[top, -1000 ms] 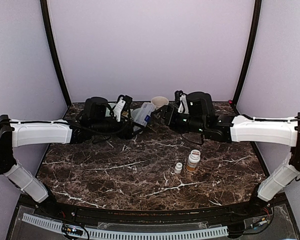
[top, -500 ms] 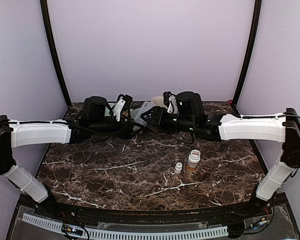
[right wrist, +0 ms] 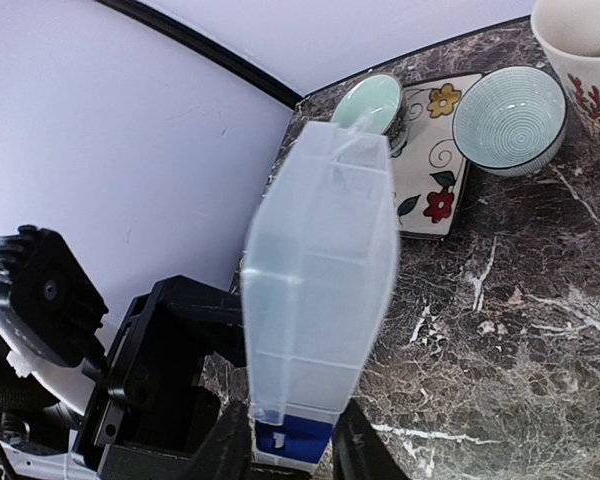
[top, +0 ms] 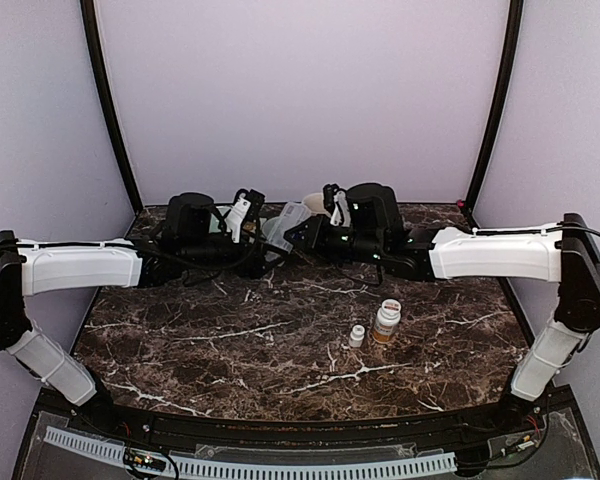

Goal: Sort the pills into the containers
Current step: Open the lid of the pill container.

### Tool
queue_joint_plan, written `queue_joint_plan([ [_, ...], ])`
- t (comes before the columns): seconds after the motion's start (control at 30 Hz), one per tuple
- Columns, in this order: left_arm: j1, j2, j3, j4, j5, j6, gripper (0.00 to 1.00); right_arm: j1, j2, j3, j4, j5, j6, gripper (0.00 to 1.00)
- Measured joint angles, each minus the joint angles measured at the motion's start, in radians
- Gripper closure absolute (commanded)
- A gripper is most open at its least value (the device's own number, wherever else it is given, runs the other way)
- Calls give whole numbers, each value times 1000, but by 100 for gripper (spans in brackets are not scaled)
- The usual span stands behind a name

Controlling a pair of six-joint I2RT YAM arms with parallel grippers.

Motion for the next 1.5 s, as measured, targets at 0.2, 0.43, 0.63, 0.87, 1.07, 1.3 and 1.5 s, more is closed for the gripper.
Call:
queue_joint_plan([
  [0.2,-1,0,0,-2,-46,7,85,-1,0,0,-3,6,4,84],
  [0.43,-19,0,10,-35,-114,24,85,-1,7,2,-13,13,3,85],
  [0.63,-45,12,32,-68,-205,45,85,-1,16,13,-35,32,3,84],
  [0.87,-80,32,47,-97,-311,67,86,0,26,13,-56,50,3,82],
  [1.07,-96,39,53,-119,-391,78,86,0,34,13,-70,49,5,76],
  [1.3,-67,63,54,-168,-537,81,86,13,37,15,-93,39,12,74],
  [1.5,-68,63,54,-180,-558,82,86,13,43,19,-98,30,15,72],
])
